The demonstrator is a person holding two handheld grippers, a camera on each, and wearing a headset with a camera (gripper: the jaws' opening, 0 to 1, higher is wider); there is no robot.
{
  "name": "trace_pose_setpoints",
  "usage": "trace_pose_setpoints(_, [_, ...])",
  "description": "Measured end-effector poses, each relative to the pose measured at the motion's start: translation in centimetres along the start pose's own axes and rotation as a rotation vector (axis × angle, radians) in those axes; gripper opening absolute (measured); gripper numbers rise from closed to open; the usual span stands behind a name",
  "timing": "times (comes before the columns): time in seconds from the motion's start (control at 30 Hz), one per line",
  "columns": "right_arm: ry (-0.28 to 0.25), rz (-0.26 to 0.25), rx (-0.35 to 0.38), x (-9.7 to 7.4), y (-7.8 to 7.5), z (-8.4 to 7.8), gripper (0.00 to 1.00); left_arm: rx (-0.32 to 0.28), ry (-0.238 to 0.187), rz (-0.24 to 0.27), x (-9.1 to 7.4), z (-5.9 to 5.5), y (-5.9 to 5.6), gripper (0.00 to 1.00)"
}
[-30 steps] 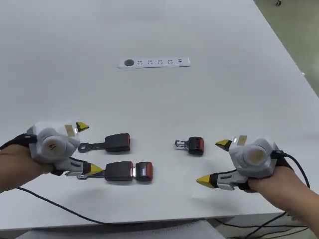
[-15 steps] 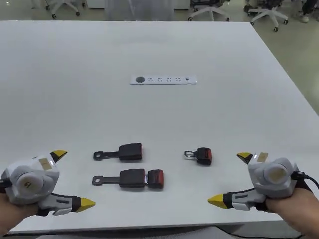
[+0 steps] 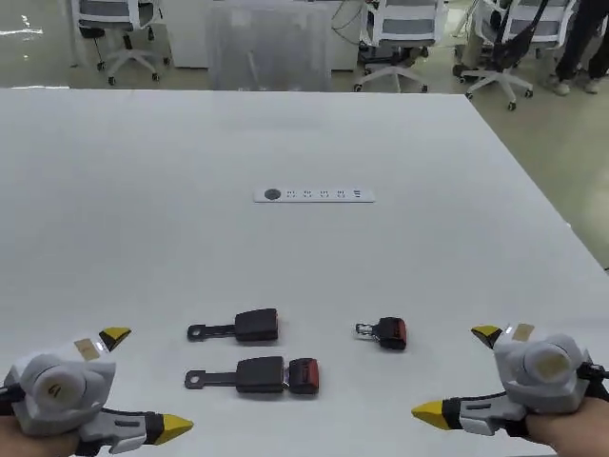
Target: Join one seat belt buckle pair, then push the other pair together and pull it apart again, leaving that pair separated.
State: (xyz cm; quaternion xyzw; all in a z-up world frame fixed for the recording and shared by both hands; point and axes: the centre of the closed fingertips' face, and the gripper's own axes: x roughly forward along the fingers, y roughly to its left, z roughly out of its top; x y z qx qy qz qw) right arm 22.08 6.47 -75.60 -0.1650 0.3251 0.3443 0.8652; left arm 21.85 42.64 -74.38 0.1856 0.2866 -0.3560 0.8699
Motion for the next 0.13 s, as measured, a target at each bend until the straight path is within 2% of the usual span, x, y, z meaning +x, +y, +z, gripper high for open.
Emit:
trace_pose_setpoints(0.07, [0.001, -0.008, 0.004, -0.13, -0.05, 0.02, 1.00, -0.022, -0.010, 0.004, -0.21, 0.13, 0.00, 1.00])
trace_pose_setpoints(0.13, [0.001, -0.010, 0.006, -0.28, 0.03, -0.03, 1.00, -0.009, -0.008, 0.009, -0.39, 0.26, -0.23, 1.00])
